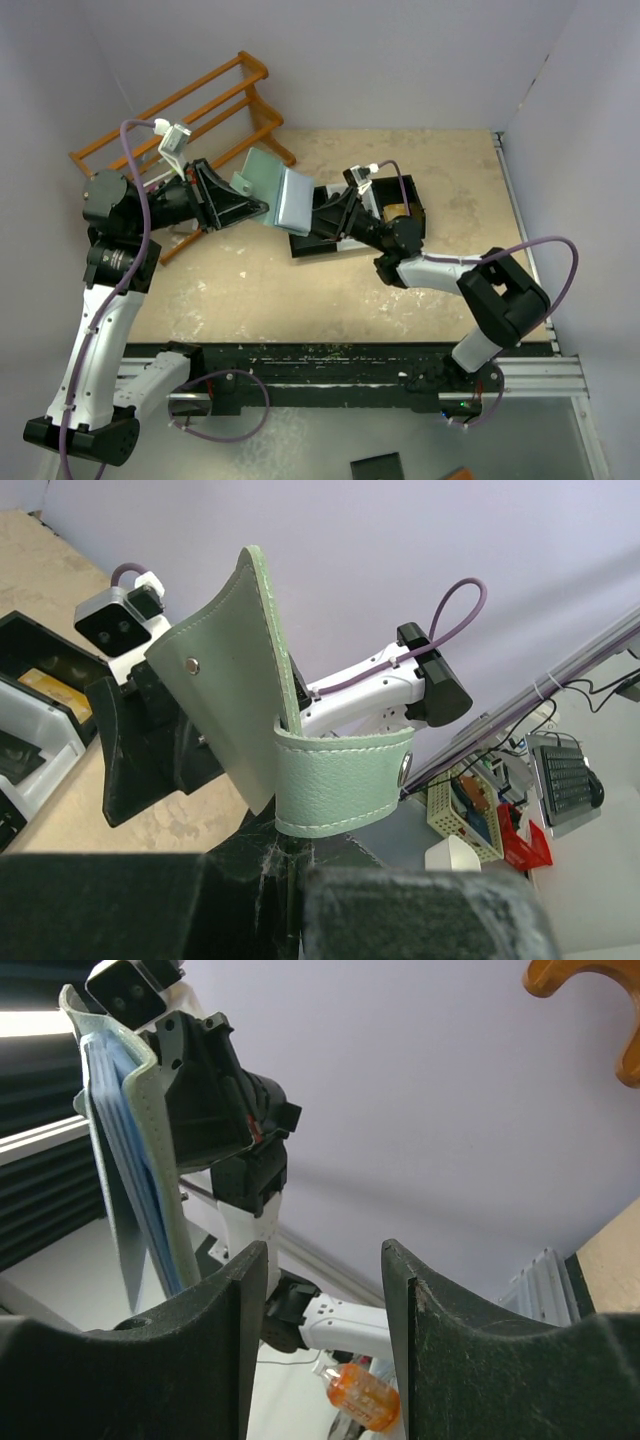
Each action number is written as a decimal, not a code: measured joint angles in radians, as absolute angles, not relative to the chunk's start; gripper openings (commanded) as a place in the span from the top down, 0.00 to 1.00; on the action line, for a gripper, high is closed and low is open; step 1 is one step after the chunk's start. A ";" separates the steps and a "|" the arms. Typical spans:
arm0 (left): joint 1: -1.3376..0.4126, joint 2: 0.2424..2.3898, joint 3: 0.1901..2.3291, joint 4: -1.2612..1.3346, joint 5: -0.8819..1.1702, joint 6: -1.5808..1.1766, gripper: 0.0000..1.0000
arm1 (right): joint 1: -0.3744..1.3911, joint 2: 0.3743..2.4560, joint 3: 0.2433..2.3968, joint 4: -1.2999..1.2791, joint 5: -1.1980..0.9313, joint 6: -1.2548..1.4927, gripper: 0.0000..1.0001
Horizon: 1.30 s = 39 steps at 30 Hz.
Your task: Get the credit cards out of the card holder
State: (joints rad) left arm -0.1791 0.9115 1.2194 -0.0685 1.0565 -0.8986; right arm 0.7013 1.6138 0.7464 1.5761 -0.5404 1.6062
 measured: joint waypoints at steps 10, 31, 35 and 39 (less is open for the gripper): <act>-0.179 0.912 1.219 -0.076 1.056 -0.897 1.00 | 0.701 1.579 0.723 1.581 -0.545 1.634 0.50; -0.179 0.912 1.221 -0.098 1.056 -0.879 1.00 | 0.701 1.497 0.645 1.583 -0.551 1.634 0.48; -0.179 0.912 1.221 -0.098 1.056 -0.876 1.00 | 0.706 1.497 0.702 1.585 -0.562 1.637 0.48; -0.179 0.912 1.221 -0.098 1.056 -0.875 1.00 | 0.713 1.497 0.730 1.585 -0.568 1.639 0.49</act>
